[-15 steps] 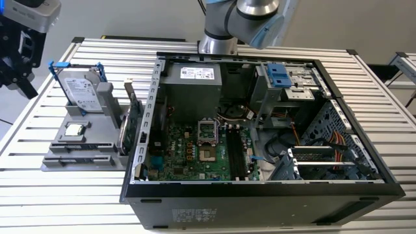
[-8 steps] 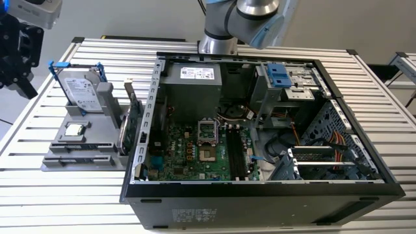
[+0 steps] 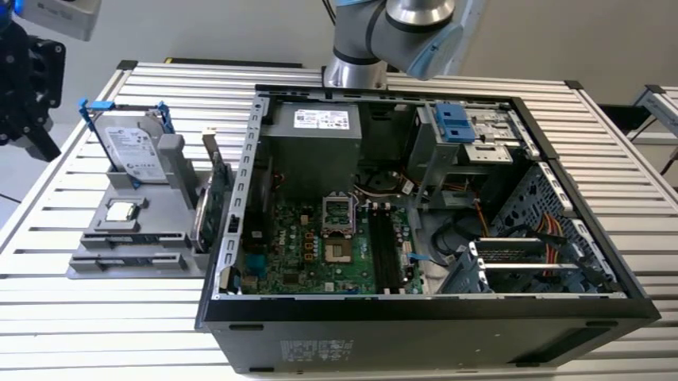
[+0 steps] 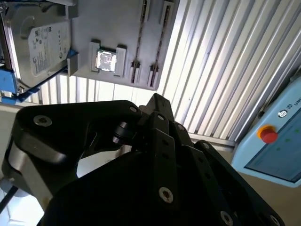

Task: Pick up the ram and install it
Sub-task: 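Pick up the ram and move it above insertion slot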

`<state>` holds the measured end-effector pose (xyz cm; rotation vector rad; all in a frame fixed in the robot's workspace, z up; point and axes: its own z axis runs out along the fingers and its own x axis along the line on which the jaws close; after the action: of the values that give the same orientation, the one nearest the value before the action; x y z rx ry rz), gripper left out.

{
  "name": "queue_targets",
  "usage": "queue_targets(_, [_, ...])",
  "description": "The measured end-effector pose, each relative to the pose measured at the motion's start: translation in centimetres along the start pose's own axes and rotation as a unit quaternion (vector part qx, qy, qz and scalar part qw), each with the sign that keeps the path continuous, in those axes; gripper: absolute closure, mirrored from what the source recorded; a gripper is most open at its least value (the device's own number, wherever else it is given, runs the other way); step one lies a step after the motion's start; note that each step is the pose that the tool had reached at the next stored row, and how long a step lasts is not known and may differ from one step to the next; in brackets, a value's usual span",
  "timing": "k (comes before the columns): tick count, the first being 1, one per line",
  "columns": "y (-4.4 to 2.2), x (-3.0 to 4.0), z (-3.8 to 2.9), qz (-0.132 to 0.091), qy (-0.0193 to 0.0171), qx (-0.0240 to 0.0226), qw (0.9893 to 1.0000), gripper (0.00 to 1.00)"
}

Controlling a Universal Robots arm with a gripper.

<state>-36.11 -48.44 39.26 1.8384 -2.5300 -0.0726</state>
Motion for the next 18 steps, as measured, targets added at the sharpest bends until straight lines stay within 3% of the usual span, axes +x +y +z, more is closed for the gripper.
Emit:
queue_targets(5, [0.01, 0.0, 0.0, -0.036, 0.0017, -0.0006, 0.9993, 1.0])
queue_targets(10, [0.01, 0.0, 0.0, -0.074, 0.0034, -0.0012, 0.9972, 1.0])
queue_targets(14, [0.0, 0.0, 0.0, -0.106, 0.0048, -0.0017, 0.9943, 1.0])
queue_targets(18, [0.0, 0.0, 0.0, -0.142, 0.0064, -0.0023, 0.9898, 1.0])
